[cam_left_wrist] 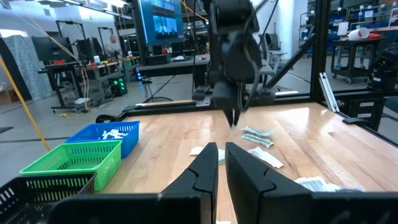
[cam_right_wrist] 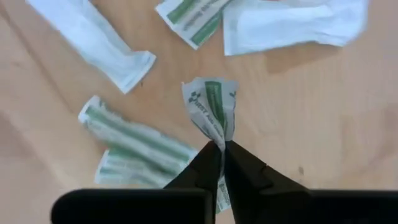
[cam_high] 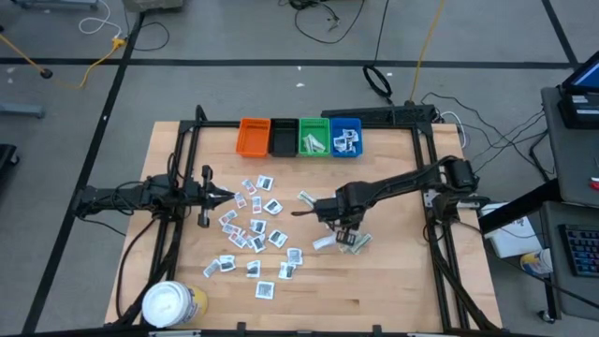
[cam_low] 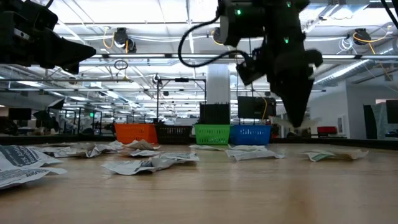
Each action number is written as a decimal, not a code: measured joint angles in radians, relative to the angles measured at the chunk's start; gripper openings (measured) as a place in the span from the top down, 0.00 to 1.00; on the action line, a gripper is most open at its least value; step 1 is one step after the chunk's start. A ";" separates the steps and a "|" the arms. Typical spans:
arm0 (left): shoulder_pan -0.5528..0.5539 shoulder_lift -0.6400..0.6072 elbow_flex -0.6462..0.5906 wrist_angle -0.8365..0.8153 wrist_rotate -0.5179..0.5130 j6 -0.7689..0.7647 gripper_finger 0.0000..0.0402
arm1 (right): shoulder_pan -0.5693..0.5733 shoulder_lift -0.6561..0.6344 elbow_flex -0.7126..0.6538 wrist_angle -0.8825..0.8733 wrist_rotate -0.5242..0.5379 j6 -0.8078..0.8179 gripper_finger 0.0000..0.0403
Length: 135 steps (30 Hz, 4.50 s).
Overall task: Pick & Place First Aid Supplies
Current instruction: Put the green bandage into the green bin
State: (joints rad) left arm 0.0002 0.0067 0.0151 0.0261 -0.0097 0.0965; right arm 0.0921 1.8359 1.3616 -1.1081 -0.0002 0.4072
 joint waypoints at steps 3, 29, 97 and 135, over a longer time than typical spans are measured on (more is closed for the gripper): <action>0.000 0.000 0.000 0.000 0.000 0.000 0.91 | -0.021 -0.012 0.059 -0.066 0.000 0.014 0.99; 0.000 0.000 0.000 0.000 0.000 0.000 0.91 | -0.405 -0.030 0.186 -0.064 -0.079 0.018 0.99; 0.000 0.000 0.000 0.000 0.000 0.000 0.91 | -0.686 0.596 0.935 -0.066 -0.101 -0.164 0.77; 0.000 0.000 0.000 0.000 0.000 0.000 0.91 | -0.339 0.345 0.821 -0.439 -0.101 -0.360 0.58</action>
State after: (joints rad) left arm 0.0002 0.0065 0.0151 0.0263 -0.0097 0.0963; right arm -0.2472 2.1813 2.1825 -1.5469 -0.1013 0.0474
